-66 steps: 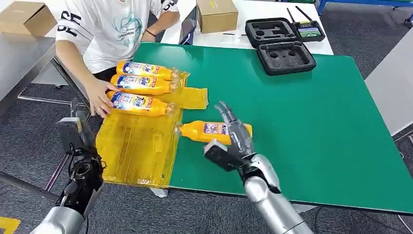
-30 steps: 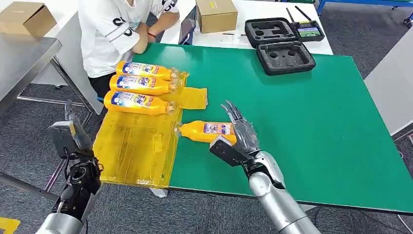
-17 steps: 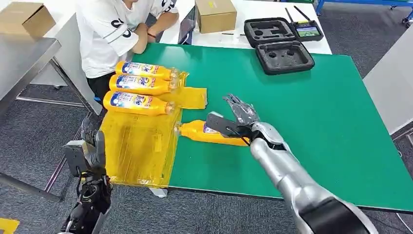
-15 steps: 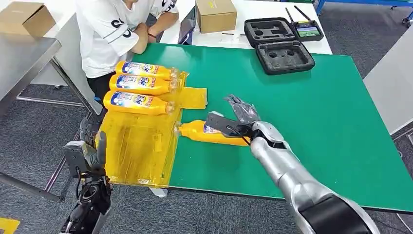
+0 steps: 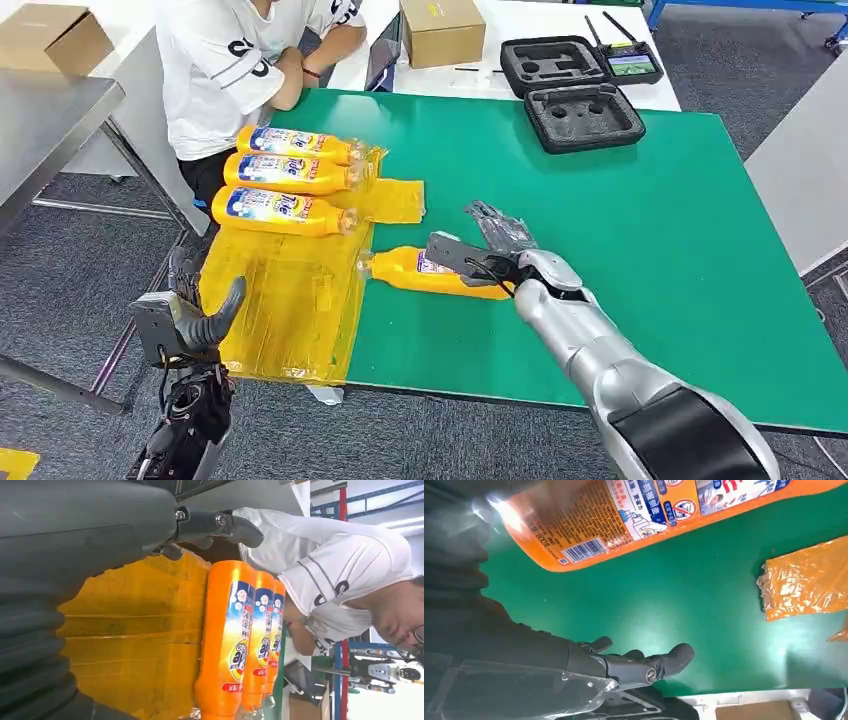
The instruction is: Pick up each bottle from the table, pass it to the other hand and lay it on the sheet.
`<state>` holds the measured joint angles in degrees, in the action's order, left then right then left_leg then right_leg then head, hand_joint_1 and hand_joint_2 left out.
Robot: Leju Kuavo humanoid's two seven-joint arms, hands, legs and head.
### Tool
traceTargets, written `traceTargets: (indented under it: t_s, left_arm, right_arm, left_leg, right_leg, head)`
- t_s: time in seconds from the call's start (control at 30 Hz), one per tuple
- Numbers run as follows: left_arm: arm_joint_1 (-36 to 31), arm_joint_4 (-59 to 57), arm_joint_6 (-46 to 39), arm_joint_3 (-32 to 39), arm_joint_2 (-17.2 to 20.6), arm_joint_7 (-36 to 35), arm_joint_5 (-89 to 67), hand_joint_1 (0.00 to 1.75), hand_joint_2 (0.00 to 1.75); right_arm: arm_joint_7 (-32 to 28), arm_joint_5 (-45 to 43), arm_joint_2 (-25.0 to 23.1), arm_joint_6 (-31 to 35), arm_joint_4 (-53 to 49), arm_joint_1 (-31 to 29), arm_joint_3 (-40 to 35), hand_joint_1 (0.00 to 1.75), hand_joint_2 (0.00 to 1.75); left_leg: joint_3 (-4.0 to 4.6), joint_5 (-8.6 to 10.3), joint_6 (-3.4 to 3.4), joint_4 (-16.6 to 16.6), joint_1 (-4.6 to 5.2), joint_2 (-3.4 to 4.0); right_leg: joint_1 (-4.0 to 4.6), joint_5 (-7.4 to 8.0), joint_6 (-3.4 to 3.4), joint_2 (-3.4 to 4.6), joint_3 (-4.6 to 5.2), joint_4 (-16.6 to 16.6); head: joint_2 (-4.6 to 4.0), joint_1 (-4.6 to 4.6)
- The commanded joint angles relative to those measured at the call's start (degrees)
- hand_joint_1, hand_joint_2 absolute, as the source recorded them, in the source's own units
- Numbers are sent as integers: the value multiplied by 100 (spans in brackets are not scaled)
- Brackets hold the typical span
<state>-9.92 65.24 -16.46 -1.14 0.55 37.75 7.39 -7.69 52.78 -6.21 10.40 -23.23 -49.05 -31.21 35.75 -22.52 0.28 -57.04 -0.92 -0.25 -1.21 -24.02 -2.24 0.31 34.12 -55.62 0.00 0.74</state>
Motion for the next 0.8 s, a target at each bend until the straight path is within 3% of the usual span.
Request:
traceTargets:
  t_s: [0.03, 0.8]
  left_arm:
    - [-54, -80, -13, -106, -27, -43, 13, 0, 175]
    - [38, 56, -40, -64, -12, -63, 18, 0, 175]
  right_arm:
    - [-44, -13, -48, -62, 485, -350, -169, 0, 175]
    - [-379, -206, -213, -518, 462, -263, -152, 0, 175]
  left_leg:
    - [-21, -14, 3, -4, -2, 1]
    - [-34, -24, 5, -9, -7, 6]
  right_leg:
    - [5, -13, 11, -4, -22, -1]
    - [11, -20, 16, -1, -36, -3]
  head:
    - [0, 0]
    - [0, 2]
